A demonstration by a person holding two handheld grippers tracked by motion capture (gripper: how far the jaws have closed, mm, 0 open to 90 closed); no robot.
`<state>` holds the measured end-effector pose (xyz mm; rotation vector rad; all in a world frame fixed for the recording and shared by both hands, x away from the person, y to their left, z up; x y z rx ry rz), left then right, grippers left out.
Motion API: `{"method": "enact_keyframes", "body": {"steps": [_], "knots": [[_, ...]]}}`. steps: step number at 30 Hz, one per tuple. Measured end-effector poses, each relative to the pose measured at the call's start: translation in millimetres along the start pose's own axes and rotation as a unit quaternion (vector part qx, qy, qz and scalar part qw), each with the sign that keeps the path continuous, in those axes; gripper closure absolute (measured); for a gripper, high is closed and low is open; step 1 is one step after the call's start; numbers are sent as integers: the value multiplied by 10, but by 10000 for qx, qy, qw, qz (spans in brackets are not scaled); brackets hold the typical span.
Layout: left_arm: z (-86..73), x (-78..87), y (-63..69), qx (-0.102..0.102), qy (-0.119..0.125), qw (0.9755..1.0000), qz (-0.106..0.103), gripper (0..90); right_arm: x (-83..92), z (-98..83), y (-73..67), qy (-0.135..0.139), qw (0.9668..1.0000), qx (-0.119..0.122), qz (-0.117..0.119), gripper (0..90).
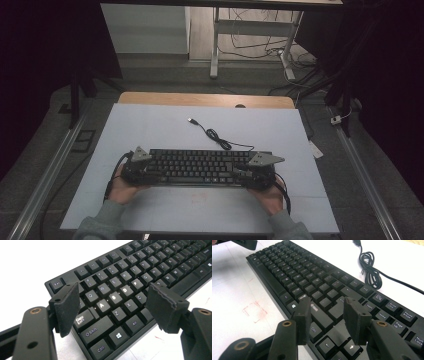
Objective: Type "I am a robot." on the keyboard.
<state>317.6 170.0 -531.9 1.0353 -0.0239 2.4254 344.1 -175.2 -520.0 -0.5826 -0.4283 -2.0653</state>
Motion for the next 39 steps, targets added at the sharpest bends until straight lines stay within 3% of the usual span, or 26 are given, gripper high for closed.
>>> {"method": "enact_keyframes", "body": {"steps": [9,13,18,22,28,34,39], "knots": [[38,31,43,0,134,9997,-182,298,10,-1,4,39,10000,-20,-9,579],[55,22,125,-143,143,9994,-268,329,-1,-7,-3,46,10000,-20,23,579],[89,63,197,-209,291,9985,-426,419,-5,-12,-13,30,10000,-14,14,577],[100,79,243,-233,328,9976,-555,567,-4,-15,-12,25,10000,-8,11,576],[99,42,350,-354,203,9966,-714,876,-18,-21,-18,-49,10000,26,-11,575],[71,-72,505,-576,-40,9946,-867,885,-21,-23,-22,-50,10000,27,11,575],[28,-175,584,-702,-221,9937,-839,884,-28,-31,-20,-83,10000,24,-11,575]]}}
Point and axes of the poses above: each handheld gripper's, and its own axes: x roughly backward along the jaws, z roughly out of its top, y roughly to its right, the point moved 4 cm from there along -x, roughly forward along the jaws, and after that the axes turned 8 degrees about x, right-handed, at the moved point
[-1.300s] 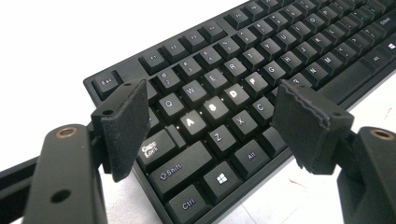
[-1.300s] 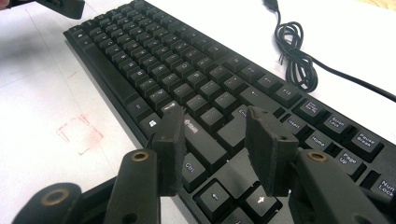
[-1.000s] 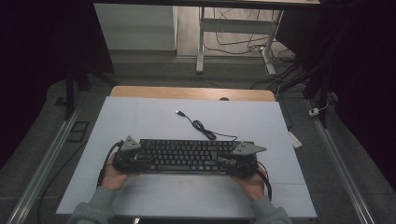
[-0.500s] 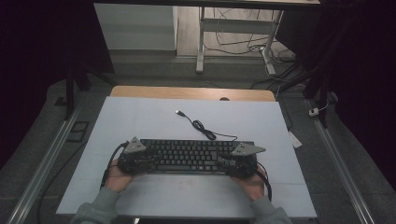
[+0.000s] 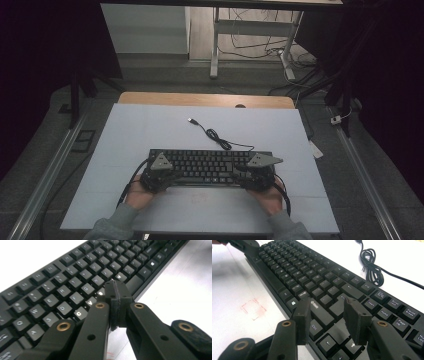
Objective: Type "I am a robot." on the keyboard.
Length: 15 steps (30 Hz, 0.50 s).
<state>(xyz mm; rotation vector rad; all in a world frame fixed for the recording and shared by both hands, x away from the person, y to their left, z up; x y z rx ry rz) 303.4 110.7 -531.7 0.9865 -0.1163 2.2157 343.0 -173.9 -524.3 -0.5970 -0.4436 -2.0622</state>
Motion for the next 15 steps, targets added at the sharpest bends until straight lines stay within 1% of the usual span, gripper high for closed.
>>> {"method": "enact_keyframes", "body": {"steps": [5,10,13,15], "knots": [[-35,-93,23,-92,-198,9997,89,883,-8,-3,-5,-23,10000,8,0,573],[-44,-128,32,-95,-246,9996,110,881,-9,-6,-1,-29,10000,18,-7,573],[-53,-154,27,-117,-293,9994,145,878,-11,-8,1,-34,10000,17,-8,572],[-60,-173,23,-89,-302,9993,189,877,-13,-9,1,-34,10000,13,-7,571]]}}
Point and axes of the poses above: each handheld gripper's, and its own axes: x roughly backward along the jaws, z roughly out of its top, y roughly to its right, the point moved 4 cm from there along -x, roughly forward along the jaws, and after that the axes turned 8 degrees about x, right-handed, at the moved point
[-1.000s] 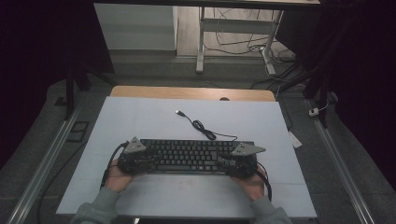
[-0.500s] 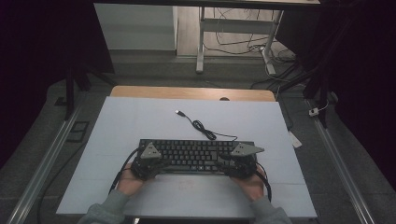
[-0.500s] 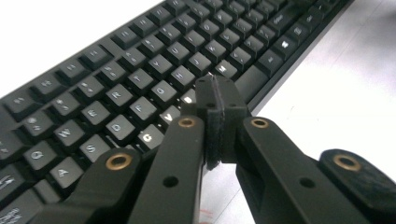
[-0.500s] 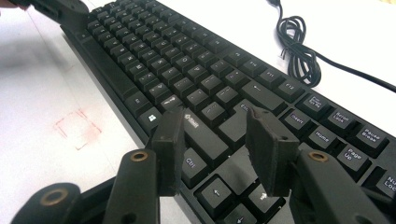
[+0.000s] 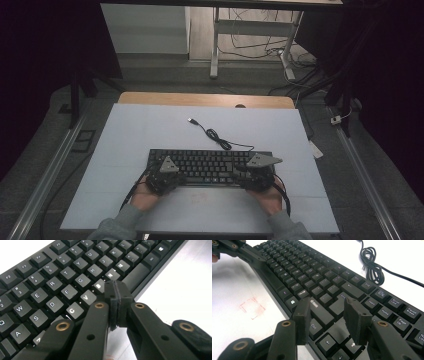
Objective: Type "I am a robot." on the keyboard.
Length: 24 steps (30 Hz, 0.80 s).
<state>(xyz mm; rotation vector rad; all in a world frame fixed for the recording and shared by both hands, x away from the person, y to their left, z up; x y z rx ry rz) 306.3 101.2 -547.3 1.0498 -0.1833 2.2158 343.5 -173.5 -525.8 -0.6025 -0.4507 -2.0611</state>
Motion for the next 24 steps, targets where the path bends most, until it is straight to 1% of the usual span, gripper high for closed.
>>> {"method": "enact_keyframes", "body": {"steps": [5,10,14,16,17,21,24], "knots": [[-10,-20,-2,20,-23,10000,25,876,0,-1,0,-2,10000,-4,3,571],[-10,-24,0,24,-11,10000,4,876,-1,-4,2,-12,10000,-8,-6,571],[-12,-27,-1,-3,-18,10000,21,878,-1,-6,4,-15,10000,-6,-8,571],[-17,-39,3,0,-53,10000,38,880,-4,-7,2,-9,10000,-8,-17,571],[-23,-47,1,-32,-94,9999,57,881,-5,-8,2,-12,10000,-8,-17,571],[-22,-51,-3,19,-62,10000,-6,883,-11,-10,-1,-12,10000,-1,15,571],[-14,-34,5,-9,-28,10000,38,882,-3,-7,1,-21,10000,5,-23,571]]}}
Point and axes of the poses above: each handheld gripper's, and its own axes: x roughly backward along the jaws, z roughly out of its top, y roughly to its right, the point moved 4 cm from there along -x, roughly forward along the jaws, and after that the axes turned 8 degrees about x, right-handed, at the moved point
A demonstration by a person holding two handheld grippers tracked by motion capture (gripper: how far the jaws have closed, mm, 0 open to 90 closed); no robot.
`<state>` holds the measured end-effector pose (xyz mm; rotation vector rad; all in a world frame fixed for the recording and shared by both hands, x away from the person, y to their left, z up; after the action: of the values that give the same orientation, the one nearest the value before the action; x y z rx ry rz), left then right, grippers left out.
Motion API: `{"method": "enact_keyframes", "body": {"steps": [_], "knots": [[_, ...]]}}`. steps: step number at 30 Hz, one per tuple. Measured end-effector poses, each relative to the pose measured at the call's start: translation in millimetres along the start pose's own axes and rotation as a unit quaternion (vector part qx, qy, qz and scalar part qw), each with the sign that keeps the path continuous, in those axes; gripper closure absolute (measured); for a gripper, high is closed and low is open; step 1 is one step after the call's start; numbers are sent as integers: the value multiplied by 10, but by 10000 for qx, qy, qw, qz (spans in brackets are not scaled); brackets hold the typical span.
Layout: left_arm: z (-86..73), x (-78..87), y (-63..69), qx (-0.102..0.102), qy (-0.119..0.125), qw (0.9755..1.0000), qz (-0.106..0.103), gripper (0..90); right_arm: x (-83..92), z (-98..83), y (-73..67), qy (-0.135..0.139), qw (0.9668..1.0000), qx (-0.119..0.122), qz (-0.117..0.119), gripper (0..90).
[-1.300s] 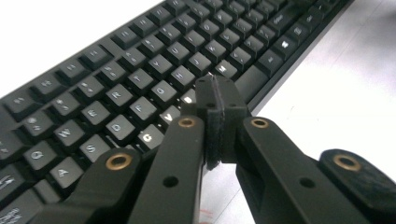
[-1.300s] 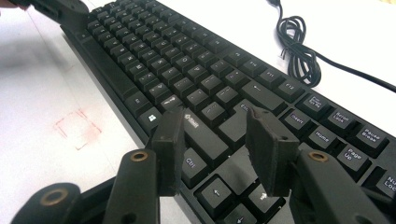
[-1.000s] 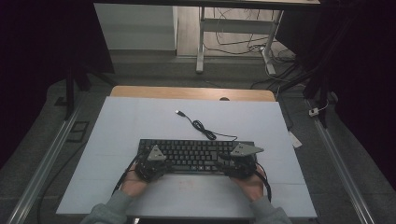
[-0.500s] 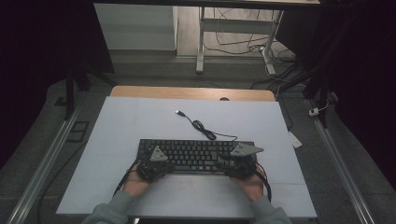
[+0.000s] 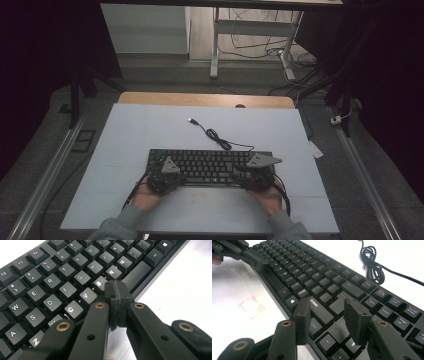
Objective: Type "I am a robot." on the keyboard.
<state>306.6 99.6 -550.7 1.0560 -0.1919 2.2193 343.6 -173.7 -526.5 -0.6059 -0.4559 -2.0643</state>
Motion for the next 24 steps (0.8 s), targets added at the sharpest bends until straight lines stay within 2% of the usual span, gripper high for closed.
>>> {"method": "enact_keyframes", "body": {"steps": [2,8,13,19,24], "knots": [[20,40,0,4,113,9999,-21,882,2,1,2,21,10000,-6,5,570],[94,221,-35,239,583,9979,-131,828,11,0,10,23,10000,-22,10,566],[114,302,-75,381,796,9960,-159,681,14,-1,13,48,10000,-47,28,562],[119,367,-153,552,859,9948,-13,462,18,-9,21,-1,10000,-36,-12,559],[116,399,-212,669,863,9940,52,398,13,-13,23,-6,10000,-17,7,556]]}}
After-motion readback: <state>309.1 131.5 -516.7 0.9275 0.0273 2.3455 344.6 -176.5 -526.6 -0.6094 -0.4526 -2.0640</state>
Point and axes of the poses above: each handheld gripper's, and its own axes: x roughly backward along the jaws, z roughly out of its top, y roughly to its right, the point moved 4 cm from there along -x, roughly forward along the jaws, and after that the axes turned 8 degrees about x, right-handed, at the moved point
